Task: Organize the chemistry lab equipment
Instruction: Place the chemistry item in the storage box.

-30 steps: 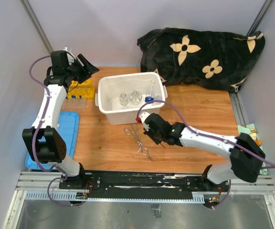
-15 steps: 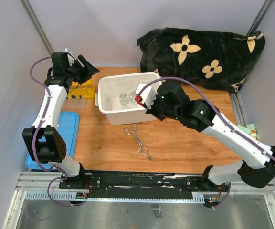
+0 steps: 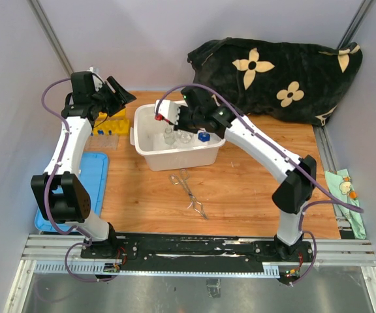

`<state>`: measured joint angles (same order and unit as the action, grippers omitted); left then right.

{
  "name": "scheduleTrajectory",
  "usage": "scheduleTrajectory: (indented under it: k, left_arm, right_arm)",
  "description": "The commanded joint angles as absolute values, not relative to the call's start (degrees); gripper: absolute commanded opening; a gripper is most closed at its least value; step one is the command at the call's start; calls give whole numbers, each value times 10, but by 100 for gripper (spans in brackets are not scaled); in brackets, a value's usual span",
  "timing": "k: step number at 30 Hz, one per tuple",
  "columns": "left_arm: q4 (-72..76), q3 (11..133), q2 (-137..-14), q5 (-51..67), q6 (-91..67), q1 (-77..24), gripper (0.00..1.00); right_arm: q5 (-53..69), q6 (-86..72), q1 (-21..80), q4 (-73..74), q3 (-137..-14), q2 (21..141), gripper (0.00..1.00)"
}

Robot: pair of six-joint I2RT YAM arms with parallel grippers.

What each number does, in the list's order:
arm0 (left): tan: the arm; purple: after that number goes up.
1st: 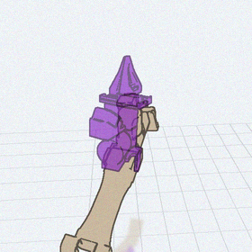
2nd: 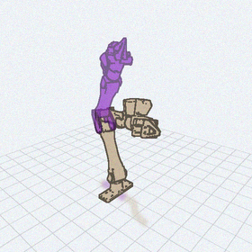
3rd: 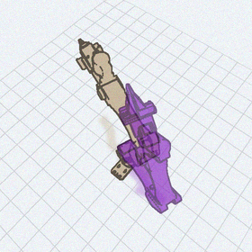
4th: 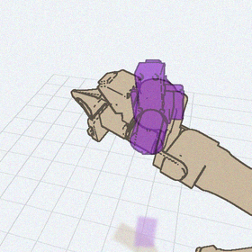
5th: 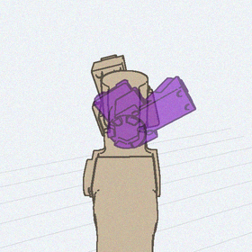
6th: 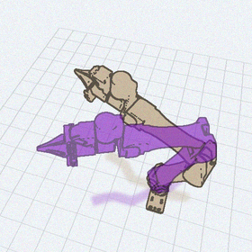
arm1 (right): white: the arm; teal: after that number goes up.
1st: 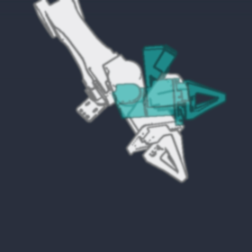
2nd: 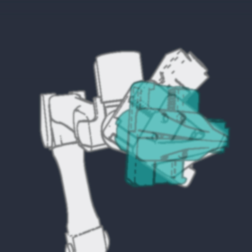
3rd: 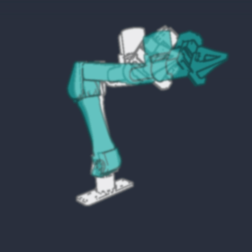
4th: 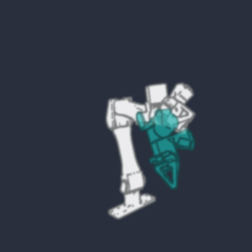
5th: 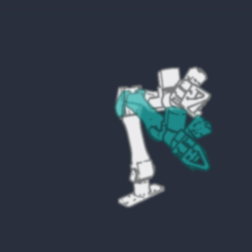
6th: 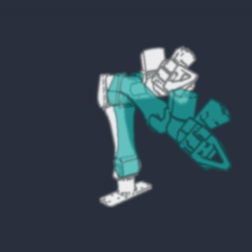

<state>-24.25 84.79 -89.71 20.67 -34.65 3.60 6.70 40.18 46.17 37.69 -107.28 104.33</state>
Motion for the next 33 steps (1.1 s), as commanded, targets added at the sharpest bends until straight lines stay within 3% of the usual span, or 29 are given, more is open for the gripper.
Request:
scheduleTrajectory:
  k: [1, 15, 33]
  left_arm:
    - [-239, 850, -882, 209, -337, 40, 66]
    - [-230, 881, -926, 203, -333, 40, 66]
    - [-267, 971, -994, 193, -314, 40, 66]
  right_arm:
    - [134, 419, 429, 373, -1161, 1093, 0]
    - [264, 299, 373, 364, -1199, 1214, 0]
    - [227, 339, 370, 391, -1121, 1247, 0]
